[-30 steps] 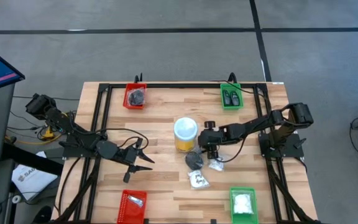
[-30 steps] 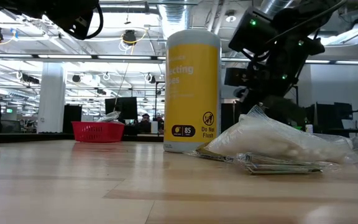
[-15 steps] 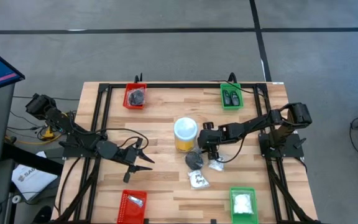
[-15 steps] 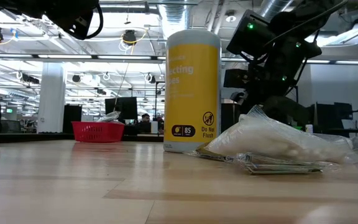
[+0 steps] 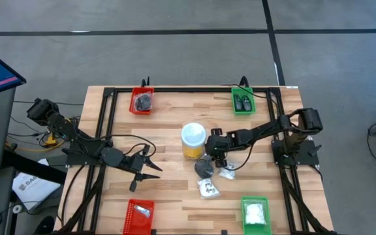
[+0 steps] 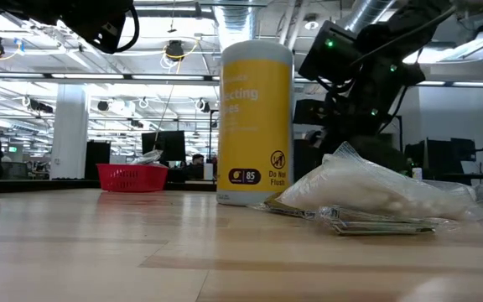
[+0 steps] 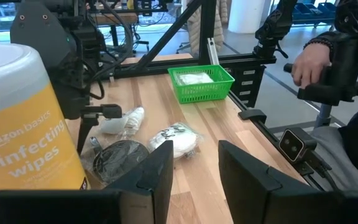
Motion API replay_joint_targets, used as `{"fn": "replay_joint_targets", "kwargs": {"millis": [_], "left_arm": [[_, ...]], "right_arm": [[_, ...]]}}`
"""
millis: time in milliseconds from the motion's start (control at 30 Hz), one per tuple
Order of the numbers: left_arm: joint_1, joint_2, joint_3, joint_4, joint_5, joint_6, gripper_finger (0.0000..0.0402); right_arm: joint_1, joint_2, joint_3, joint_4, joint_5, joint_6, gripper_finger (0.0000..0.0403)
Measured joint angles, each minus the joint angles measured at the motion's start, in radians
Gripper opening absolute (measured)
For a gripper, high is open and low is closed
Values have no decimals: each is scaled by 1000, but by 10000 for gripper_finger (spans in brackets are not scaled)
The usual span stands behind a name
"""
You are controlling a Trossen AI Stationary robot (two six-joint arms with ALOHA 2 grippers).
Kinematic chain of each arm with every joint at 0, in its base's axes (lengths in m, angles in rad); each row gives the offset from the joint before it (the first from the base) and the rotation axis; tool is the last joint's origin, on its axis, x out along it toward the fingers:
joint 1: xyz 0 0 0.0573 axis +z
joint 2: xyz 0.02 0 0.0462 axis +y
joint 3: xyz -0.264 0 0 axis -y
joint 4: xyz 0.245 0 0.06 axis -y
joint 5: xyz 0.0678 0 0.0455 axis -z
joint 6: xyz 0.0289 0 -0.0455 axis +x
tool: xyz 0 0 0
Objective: Pick & Place Travel size toiletries
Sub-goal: Put the nail cutter into the bottom orange bin
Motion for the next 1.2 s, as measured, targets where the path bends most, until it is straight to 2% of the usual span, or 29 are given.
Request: {"fn": "replay_joint_targets", "kwargs": {"millis": [133,333,667,1200], "left_arm": [[0,0,0,0,0,0,117],[0,0,0,0,0,0,117],[0,0,0,0,0,0,117],[0,0,0,26,0,10,117]], "right_arm": [[-4,1,0,-34,-5,69,133],[-4,0,0,-63,-11,106,39],[2,-101,-13,-177,-7,143,40],[48,-454,-10,-217,-4,188,40]]}}
